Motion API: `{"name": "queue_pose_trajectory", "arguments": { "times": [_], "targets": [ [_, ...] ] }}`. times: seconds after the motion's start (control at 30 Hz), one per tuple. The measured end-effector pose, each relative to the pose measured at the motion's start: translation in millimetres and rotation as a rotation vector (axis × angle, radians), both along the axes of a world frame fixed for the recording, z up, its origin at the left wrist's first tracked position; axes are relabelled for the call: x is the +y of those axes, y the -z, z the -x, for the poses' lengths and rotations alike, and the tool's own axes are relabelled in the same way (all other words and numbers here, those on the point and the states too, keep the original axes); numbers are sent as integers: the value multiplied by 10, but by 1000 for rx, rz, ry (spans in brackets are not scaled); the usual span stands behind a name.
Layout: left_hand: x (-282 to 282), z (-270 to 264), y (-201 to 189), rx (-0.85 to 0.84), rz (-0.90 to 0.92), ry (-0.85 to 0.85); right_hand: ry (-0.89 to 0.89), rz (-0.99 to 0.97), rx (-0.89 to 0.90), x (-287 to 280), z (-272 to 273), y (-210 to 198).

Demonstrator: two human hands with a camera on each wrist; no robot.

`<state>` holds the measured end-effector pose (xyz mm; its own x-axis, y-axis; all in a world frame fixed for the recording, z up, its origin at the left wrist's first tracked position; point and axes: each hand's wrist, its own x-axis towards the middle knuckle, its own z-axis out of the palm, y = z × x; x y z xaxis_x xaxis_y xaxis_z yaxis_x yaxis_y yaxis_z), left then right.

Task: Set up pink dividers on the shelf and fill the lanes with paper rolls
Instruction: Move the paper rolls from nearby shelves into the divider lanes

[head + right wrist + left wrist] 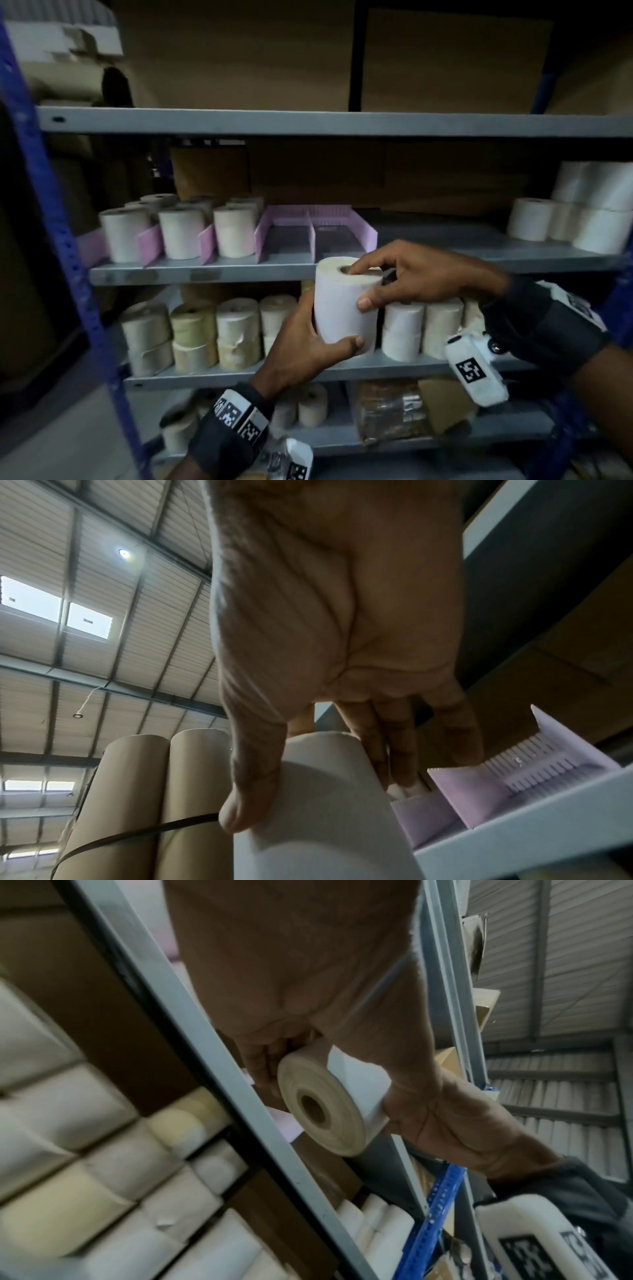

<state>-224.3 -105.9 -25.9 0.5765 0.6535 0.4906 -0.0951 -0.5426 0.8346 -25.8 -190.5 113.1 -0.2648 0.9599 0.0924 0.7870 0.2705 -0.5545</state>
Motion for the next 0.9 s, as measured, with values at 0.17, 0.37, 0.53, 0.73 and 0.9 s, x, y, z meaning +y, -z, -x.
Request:
{"name": "queue_pose_trajectory", "arguments": {
  "times": [0.17,0.37,0.53,0.73,0.9],
  "targets": [
    [35,450,171,-38,-46,-84,30,-54,18,196,404,203],
    [117,586,290,0,-153,-266,95,-138,-31,518,600,219],
    [155,499,418,157,-431,-439,151,-261,-115,859,607,113],
    [430,216,506,460,-589,-507,201,-275,-203,1325,584,-81],
    [751,47,560,571,-580,-561,148,-242,-257,1676,500,-106]
  ]
}}
